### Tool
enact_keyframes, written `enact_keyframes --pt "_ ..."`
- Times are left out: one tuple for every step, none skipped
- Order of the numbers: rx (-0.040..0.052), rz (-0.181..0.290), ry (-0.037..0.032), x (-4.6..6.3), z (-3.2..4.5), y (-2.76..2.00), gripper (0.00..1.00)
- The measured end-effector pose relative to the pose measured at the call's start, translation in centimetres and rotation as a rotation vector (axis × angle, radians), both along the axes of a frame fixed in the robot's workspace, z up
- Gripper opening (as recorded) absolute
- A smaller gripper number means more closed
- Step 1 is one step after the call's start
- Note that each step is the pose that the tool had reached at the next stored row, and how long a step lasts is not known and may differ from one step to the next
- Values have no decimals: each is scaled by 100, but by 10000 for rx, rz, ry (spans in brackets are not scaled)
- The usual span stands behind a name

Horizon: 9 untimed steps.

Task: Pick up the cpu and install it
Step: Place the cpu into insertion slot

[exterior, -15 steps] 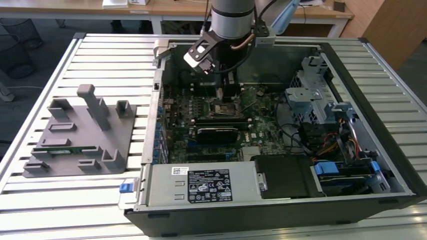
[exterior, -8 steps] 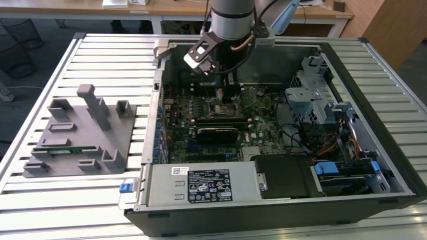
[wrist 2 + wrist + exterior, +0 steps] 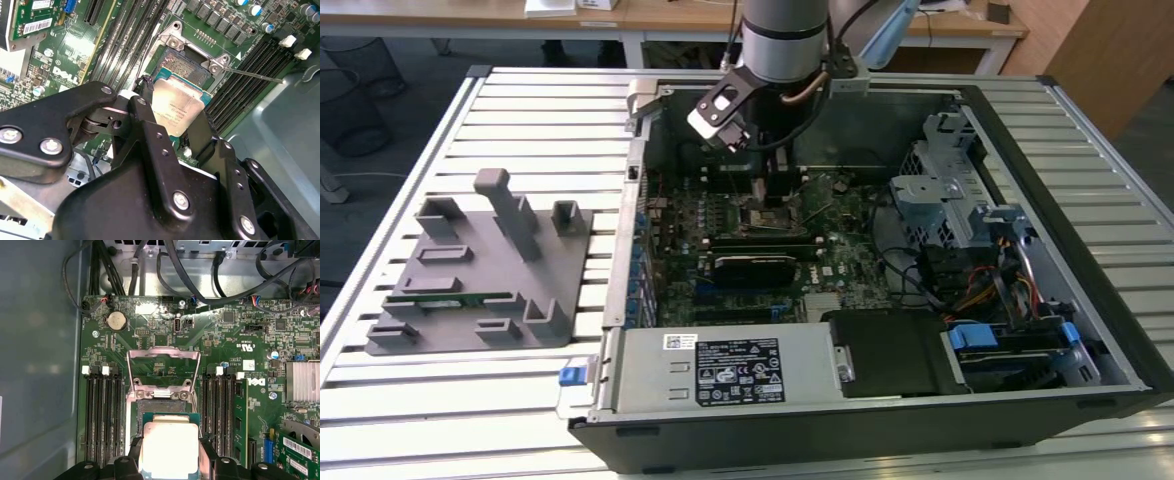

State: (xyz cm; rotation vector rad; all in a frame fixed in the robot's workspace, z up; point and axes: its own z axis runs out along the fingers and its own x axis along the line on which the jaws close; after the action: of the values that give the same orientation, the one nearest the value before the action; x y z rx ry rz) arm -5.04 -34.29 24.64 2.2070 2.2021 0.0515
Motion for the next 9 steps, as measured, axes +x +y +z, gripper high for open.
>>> enact_keyframes --pt "-4 -2 1 0 -1 0 53" --pt "-21 -1 -1 0 -7 1 53" --pt "-34 -1 -1 0 -12 1 53" --pt "-37 -1 -2 0 -18 1 53" --pt "-38 0 -13 0 -26 1 53" --pt "-37 -1 -22 0 -36 1 53" --pt "-37 0 -22 0 -43 1 53" --pt "-38 0 -22 0 -49 1 53" --pt "-38 0 -22 0 -55 1 53"
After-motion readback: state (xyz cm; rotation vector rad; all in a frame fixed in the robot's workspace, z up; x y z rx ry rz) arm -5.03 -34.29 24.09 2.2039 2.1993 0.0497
